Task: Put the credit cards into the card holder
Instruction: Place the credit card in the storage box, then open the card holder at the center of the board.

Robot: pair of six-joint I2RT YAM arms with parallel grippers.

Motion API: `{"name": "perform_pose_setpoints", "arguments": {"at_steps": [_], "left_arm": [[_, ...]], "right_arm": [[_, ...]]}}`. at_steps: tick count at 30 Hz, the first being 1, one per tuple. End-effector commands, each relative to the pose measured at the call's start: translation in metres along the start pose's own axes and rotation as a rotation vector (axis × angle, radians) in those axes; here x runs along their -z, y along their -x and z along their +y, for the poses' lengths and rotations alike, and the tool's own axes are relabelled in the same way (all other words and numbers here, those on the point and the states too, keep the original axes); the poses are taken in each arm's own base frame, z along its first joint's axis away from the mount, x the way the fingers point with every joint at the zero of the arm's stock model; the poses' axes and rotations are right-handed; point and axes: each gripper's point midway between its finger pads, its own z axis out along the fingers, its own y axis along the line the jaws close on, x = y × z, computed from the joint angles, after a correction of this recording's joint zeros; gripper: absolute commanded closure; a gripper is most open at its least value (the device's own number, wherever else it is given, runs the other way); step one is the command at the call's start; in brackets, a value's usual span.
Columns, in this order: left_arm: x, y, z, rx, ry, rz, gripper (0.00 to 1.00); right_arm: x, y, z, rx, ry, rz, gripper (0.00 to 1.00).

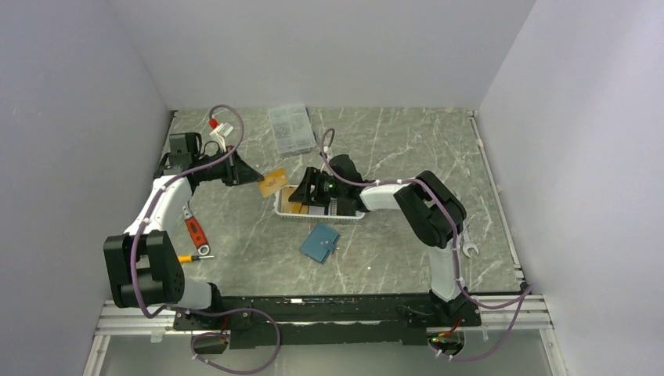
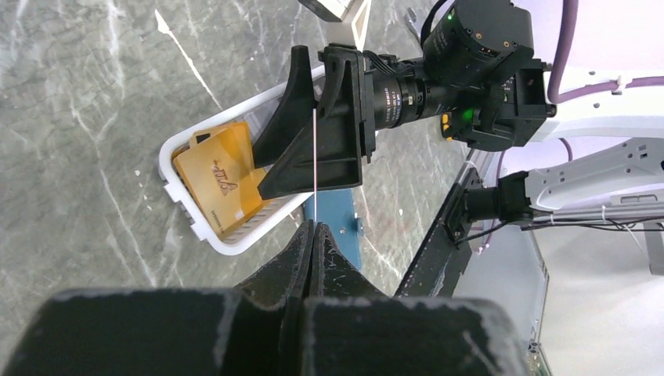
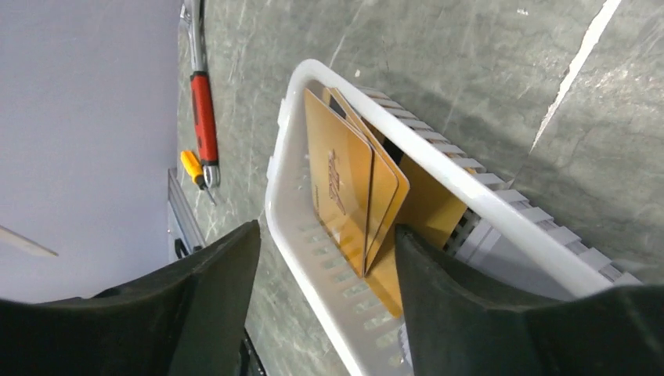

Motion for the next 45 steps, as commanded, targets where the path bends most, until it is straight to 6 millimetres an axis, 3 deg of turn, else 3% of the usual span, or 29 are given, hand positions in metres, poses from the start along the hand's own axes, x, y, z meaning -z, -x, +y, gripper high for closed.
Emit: {"name": "perform_pose_setpoints", "arguments": {"at_steps": [1,7,13,22,30,39,42,45], "left_arm": [[0.008,0.016,-0.029,-0.057,-0.086,-0.042,1.00],[0.016,0.027,-0.033,0.025,-0.147,-0.080,1.00],[0.028,0.037,-0.036,0.090,-0.205,-0.130,1.00],[0.033,0.043,-0.050,0.146,-0.256,-0.185,1.00],[0.034,0.039,-0.053,0.167,-0.260,-0.199,1.00],[0.033,0.032,-0.051,0.217,-0.255,-0.215,1.00],[0.032,0.030,-0.049,0.218,-0.241,-0.217,1.00],[0.031,0.026,-0.048,0.220,-0.232,-0.212,1.00]], "right_arm": [[0.016,0.030,0.035,0.092,0.009,-0.084,0.32],[0.047,0.050,0.083,0.155,0.113,-0.173,0.31],[0.078,0.046,0.127,0.203,0.285,-0.222,0.30],[0.080,0.035,0.186,0.262,0.489,-0.214,0.29],[0.072,0.046,0.203,0.208,0.542,-0.257,0.32],[0.068,0.065,0.212,0.165,0.535,-0.348,0.43],[0.069,0.069,0.216,0.151,0.548,-0.361,0.55],[0.070,0.068,0.215,0.137,0.548,-0.361,0.72]]}}
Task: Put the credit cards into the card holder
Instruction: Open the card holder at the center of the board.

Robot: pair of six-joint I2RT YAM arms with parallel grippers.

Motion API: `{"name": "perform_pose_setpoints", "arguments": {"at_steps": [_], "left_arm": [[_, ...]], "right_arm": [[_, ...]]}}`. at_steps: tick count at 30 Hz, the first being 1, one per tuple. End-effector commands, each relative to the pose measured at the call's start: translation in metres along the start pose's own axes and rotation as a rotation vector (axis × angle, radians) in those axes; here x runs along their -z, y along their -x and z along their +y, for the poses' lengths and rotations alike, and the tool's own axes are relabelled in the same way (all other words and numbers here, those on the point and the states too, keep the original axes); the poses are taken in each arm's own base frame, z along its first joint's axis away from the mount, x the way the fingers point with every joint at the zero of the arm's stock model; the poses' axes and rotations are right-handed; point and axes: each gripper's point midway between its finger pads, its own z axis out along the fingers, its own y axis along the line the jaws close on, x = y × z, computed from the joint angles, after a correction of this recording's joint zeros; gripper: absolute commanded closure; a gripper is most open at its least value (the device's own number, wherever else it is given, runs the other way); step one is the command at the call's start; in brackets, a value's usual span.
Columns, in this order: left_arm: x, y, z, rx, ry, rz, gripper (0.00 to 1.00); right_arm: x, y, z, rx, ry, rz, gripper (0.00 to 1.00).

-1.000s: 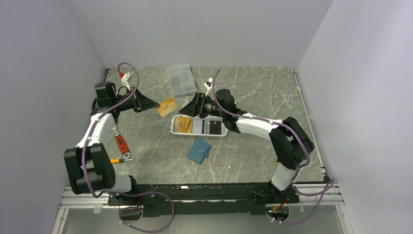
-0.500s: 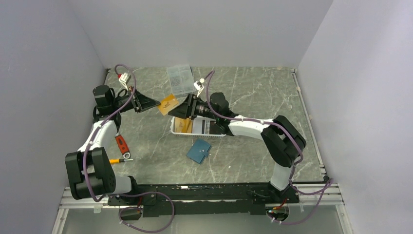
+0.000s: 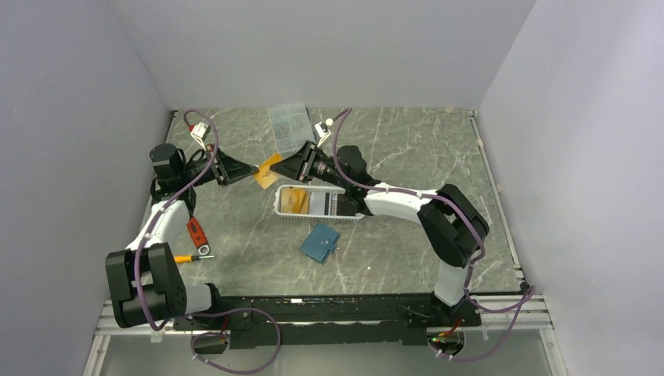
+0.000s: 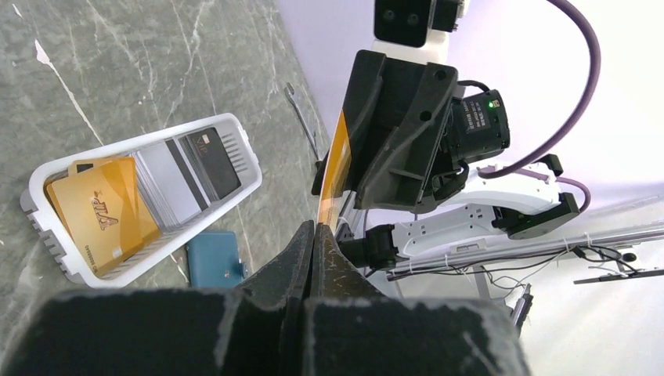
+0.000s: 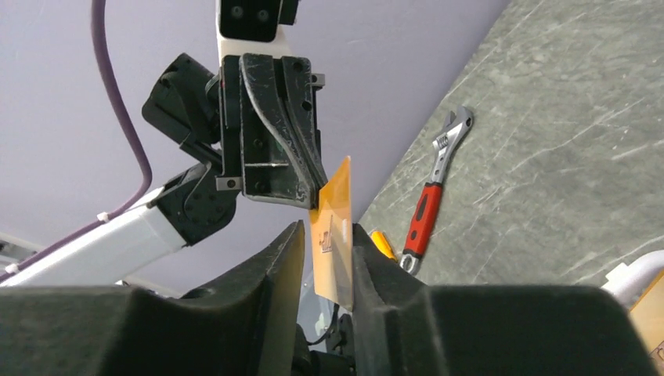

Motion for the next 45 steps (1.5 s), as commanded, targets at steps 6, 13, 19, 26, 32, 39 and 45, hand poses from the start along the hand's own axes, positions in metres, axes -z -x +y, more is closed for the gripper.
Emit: {"name": "perform_pose_setpoints", "arguments": {"at_steps": [6,13,19,26,32,39,45], "left_arm": [[0.000,-0.002,-0.008,-0.061,0.021,-0.015,0.99],[-0.013,-0.021,-0.012,-0.080,0.015,0.073,0.84],[-0.019,-0.025,-0.030,-0.175,-0.023,0.148,0.54],[-0.025,-0.044,-0.051,-0.260,-0.103,0.260,0.25],[-0.030,-0.078,-0.067,-0.317,-0.209,0.380,0.22],[-0.030,-0.090,-0.071,-0.320,-0.235,0.431,0.22],[-0.031,-0.097,-0.075,-0.319,-0.269,0.458,0.27]], "right_arm": [[0.002,0.014,0.018,0.006,0.030,-0.061,1.00],[0.023,0.006,0.010,0.001,-0.031,-0.019,1.00],[0.039,-0.016,0.010,0.048,-0.051,0.180,1.00],[0.061,-0.037,0.026,0.144,-0.025,0.425,1.00],[0.077,-0.035,0.045,0.227,-0.005,0.499,1.00],[0.089,-0.028,0.059,0.301,-0.002,0.509,1.00],[0.092,-0.024,0.060,0.320,-0.015,0.501,1.00]]}}
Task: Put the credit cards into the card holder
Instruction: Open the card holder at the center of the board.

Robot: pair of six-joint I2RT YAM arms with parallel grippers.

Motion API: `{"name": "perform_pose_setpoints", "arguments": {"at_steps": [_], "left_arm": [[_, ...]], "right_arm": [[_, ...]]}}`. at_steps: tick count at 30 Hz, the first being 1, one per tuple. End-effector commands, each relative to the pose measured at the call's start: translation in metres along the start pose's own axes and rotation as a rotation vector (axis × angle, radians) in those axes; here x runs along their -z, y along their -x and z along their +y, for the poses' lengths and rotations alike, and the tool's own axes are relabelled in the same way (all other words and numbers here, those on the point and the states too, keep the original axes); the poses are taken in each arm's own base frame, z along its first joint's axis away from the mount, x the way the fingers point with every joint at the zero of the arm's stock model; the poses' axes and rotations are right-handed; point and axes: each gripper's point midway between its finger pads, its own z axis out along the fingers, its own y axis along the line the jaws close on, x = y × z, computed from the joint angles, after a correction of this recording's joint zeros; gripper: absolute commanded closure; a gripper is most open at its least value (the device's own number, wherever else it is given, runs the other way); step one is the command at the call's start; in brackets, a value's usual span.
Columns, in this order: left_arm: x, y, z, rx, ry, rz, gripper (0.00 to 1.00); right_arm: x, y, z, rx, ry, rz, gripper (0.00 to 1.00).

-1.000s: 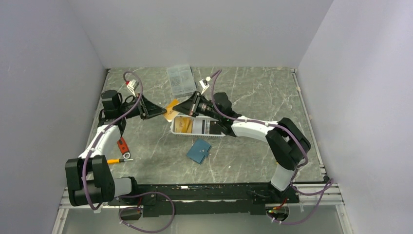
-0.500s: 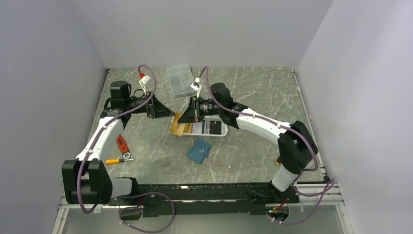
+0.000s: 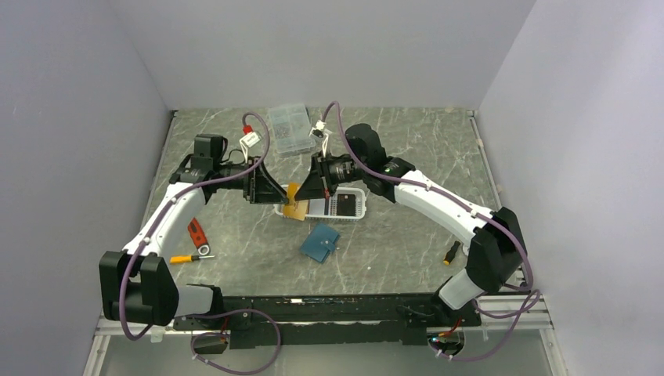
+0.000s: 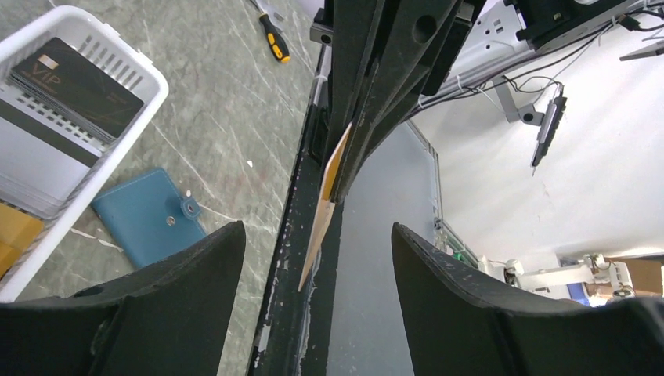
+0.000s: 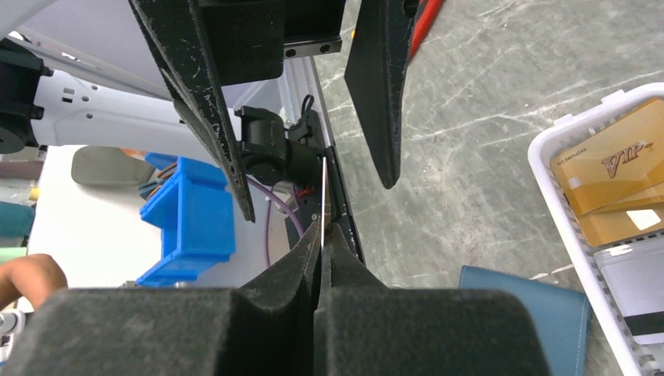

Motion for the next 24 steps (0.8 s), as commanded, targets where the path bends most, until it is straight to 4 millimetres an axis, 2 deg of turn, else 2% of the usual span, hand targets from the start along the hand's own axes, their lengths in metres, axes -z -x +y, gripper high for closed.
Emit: {"name": "perform_pose_setpoints", "arguments": {"at_steps": [1,7,12,16,18,20,22,24], "left_arm": [[-0.003,0.002,-0.016,-0.073,-0.069,0.021,0.29],[-0.008,-0.002,-0.017,-0.073,-0.095,0.041,0.51],[-0.011,-0.004,-0.015,-0.069,-0.092,0.051,0.64],[-0.012,-0.001,-0.014,-0.069,-0.084,0.050,0.93],[-0.012,0.001,-0.013,-0.070,-0.080,0.047,0.98],[-0.012,0.003,-0.012,-0.064,-0.074,0.041,1.00],[-0.012,0.006,-0.012,-0.046,-0.067,0.028,1.00],[-0.012,0.010,-0.011,-0.032,-0.057,0.012,1.00]], "right_arm": [[0.012,0.015,0.015,0.073,0.011,-0.030,1.00],[0.012,0.024,0.019,0.075,0.029,-0.061,1.00],[0.009,0.028,0.020,0.069,0.041,-0.071,1.00],[0.009,0.029,0.020,0.066,0.037,-0.079,1.00],[0.010,0.030,0.020,0.060,0.032,-0.094,0.84],[0.011,0.028,0.020,0.050,0.026,-0.110,0.70],[0.013,0.025,0.017,0.035,0.023,-0.126,0.63],[0.015,0.023,0.019,0.018,0.033,-0.153,0.60]]}}
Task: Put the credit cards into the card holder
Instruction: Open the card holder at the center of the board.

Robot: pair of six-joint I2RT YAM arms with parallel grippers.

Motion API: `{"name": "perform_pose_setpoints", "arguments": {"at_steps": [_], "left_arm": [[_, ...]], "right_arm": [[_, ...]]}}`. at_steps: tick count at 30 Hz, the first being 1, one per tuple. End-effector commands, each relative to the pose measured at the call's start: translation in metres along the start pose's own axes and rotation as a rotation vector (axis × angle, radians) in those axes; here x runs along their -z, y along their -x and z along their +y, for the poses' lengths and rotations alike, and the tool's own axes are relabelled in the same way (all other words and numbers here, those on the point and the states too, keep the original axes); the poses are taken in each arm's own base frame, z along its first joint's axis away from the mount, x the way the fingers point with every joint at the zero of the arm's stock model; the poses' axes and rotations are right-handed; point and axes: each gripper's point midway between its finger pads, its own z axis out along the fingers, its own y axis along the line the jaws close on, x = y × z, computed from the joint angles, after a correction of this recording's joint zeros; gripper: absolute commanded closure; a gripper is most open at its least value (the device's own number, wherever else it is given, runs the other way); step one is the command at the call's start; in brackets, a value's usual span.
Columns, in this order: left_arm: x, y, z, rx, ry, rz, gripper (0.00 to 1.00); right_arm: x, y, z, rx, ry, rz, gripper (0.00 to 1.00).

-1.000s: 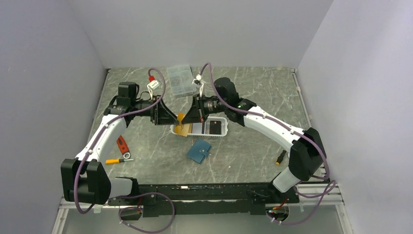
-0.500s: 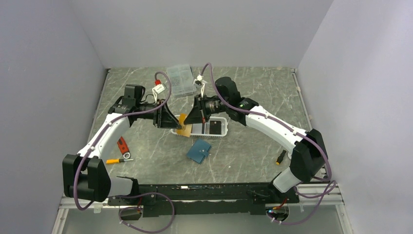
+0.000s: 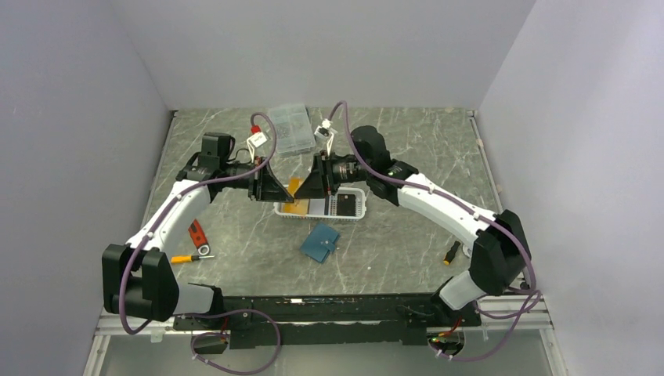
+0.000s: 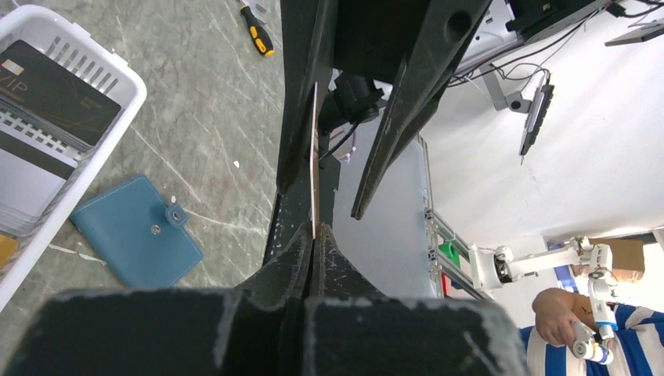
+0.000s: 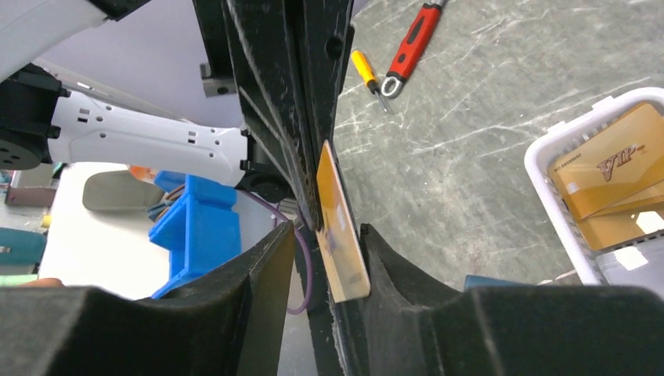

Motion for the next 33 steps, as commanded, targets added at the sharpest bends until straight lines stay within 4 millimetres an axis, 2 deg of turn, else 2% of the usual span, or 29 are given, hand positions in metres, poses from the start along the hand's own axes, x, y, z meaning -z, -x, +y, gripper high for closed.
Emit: {"name": "perform_pose_setpoints", "arguments": {"at_steps": [1,4,8,13,14,16,18,19,22,24,27,30,33], "left_arm": [[0.001,0.017,-0.006,-0.027,-0.004,-0.041,1.00],[0.002,0.022,-0.003,-0.006,0.004,-0.063,1.00],[0.002,0.023,-0.001,0.003,0.011,-0.070,1.00],[0.002,0.021,0.003,0.007,0.036,-0.071,0.99],[0.002,0.019,0.005,0.012,0.048,-0.072,0.93],[0.002,0.016,0.012,0.023,0.089,-0.072,0.73],[0.001,0.009,0.023,0.026,0.162,-0.061,0.57],[-0.001,0.002,0.030,0.031,0.204,-0.042,0.53],[-0.006,-0.022,0.057,0.001,0.342,0.047,0.49],[-0.009,-0.038,0.068,-0.035,0.402,0.109,0.49],[-0.011,-0.054,0.082,-0.150,0.455,0.213,0.48],[-0.008,-0.060,0.090,-0.238,0.504,0.269,0.48],[-0.004,-0.062,0.090,-0.314,0.538,0.300,0.40]], "right_arm": [[0.013,0.018,0.023,0.039,0.050,-0.128,0.60],[0.017,0.019,0.025,0.023,0.064,-0.179,0.61],[0.019,0.024,0.027,0.013,0.074,-0.233,0.68],[0.017,0.030,0.027,-0.017,0.094,-0.278,0.95],[0.016,0.030,0.025,-0.023,0.093,-0.285,1.00],[0.016,0.025,0.015,-0.052,0.051,-0.286,1.00],[0.017,0.011,-0.006,-0.088,-0.055,-0.257,1.00],[0.018,-0.001,-0.021,-0.113,-0.127,-0.233,1.00],[0.028,-0.045,-0.065,-0.197,-0.339,-0.163,1.00],[0.035,-0.082,-0.087,-0.254,-0.454,-0.111,1.00],[0.036,-0.111,-0.098,-0.307,-0.526,-0.087,1.00],[0.026,-0.126,-0.105,-0.335,-0.587,-0.040,1.00],[0.010,-0.141,-0.111,-0.356,-0.644,0.036,1.00]]}}
